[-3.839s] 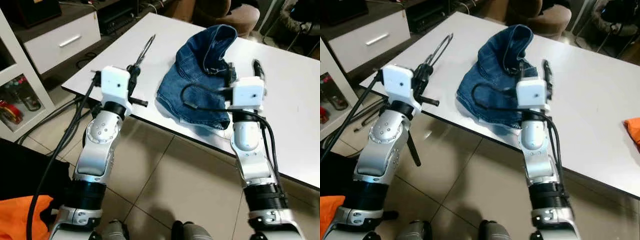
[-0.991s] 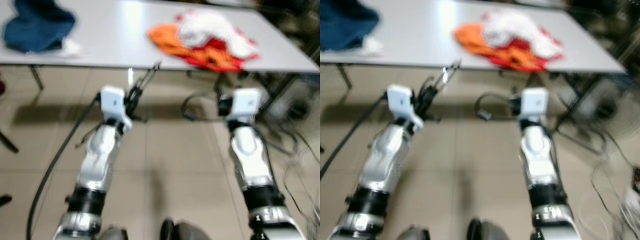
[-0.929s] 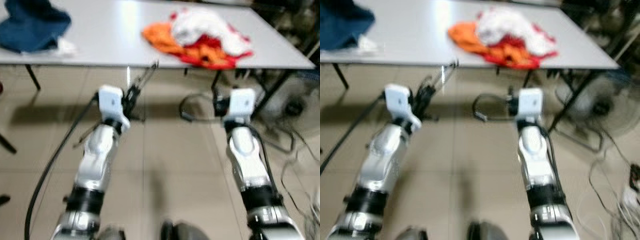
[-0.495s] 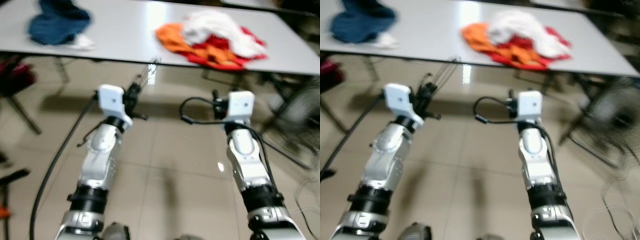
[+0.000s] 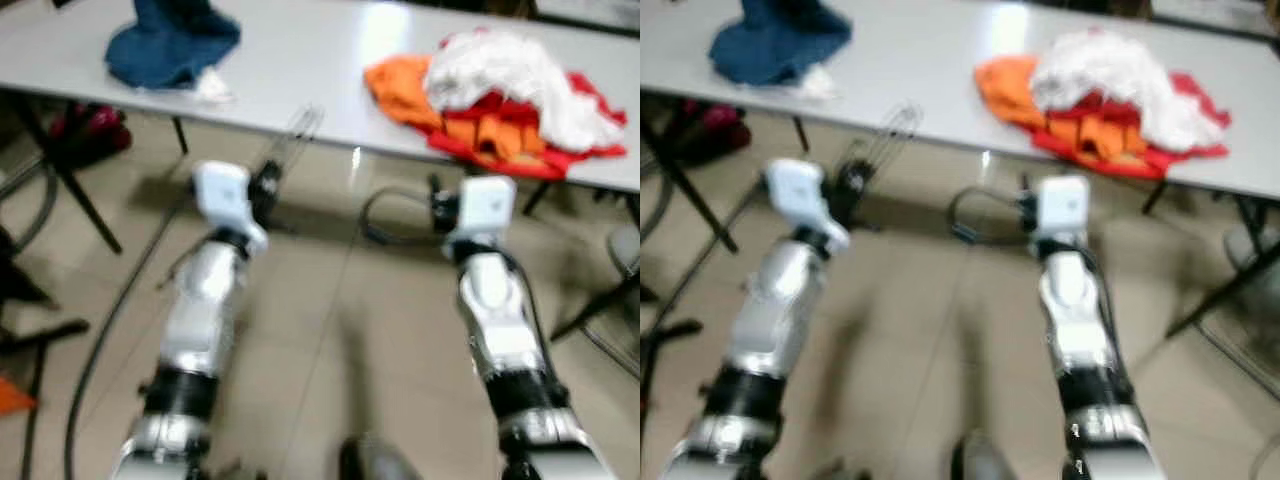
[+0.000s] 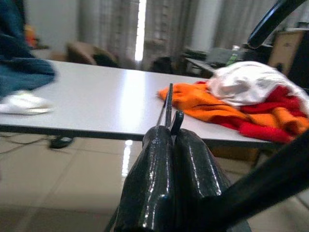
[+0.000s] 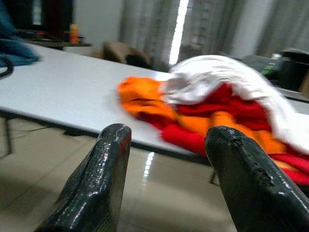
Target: Hang hanger
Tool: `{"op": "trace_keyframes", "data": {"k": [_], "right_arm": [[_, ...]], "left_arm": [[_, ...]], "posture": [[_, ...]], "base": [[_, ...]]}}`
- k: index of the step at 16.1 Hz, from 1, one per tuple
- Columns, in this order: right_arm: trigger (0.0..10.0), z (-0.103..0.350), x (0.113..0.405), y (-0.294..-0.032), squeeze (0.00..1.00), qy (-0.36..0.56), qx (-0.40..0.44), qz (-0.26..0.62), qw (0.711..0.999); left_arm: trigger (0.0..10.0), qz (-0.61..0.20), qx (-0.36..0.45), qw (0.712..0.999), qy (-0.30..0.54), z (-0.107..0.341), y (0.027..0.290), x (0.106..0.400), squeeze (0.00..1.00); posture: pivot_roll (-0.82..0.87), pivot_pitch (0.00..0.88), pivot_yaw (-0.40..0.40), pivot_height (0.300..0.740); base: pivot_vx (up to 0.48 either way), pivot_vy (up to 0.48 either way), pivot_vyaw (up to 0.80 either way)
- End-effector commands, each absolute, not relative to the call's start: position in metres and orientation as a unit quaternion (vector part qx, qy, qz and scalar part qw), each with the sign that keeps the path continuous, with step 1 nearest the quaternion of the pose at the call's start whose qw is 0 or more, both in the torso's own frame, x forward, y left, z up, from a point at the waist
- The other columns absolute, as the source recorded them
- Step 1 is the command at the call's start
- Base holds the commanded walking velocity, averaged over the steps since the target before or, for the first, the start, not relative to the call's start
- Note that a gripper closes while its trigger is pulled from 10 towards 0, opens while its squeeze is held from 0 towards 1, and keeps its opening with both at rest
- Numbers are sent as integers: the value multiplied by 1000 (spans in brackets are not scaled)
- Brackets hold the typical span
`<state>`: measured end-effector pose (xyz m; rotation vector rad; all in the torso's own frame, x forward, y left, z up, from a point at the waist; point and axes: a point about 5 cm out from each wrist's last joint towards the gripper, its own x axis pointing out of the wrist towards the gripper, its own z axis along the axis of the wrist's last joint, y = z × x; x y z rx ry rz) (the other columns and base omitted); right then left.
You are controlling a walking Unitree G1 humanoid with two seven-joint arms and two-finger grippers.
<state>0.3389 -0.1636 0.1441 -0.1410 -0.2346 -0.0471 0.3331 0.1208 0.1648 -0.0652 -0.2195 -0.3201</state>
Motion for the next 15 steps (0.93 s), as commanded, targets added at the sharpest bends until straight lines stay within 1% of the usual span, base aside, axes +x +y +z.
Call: {"op": "trace_keyframes", "data": {"k": [1,7,9,11,12,15], "right_arm": [[10000,148,339,-161,0,-128,-66,-25,989],[10000,155,343,-167,0,-140,-73,-35,987],[10000,155,343,-170,0,-139,-74,-38,987],[10000,156,343,-169,0,-140,-74,-38,987],[10000,155,343,-169,0,-140,-74,-37,987],[10000,154,343,-170,0,-138,-72,-38,987]], "left_arm": [[10000,-152,-25,981,-117,169,128,334,0],[10000,-165,-10,979,-121,170,123,334,0],[10000,-164,-6,979,-122,169,121,335,0],[10000,-162,-10,980,-116,167,121,336,0],[10000,-162,-1,980,-118,168,121,336,0],[10000,-163,-10,980,-116,167,120,335,0]], "posture": [[-84,116,-53,740],[-90,100,-50,740],[-92,99,-52,740],[-96,102,-51,740],[-96,105,-51,740],[-97,110,-49,740]], "base": [[435,0,0],[430,0,0],[414,-127,0],[0,0,0],[0,-382,0],[0,-452,0]]}}
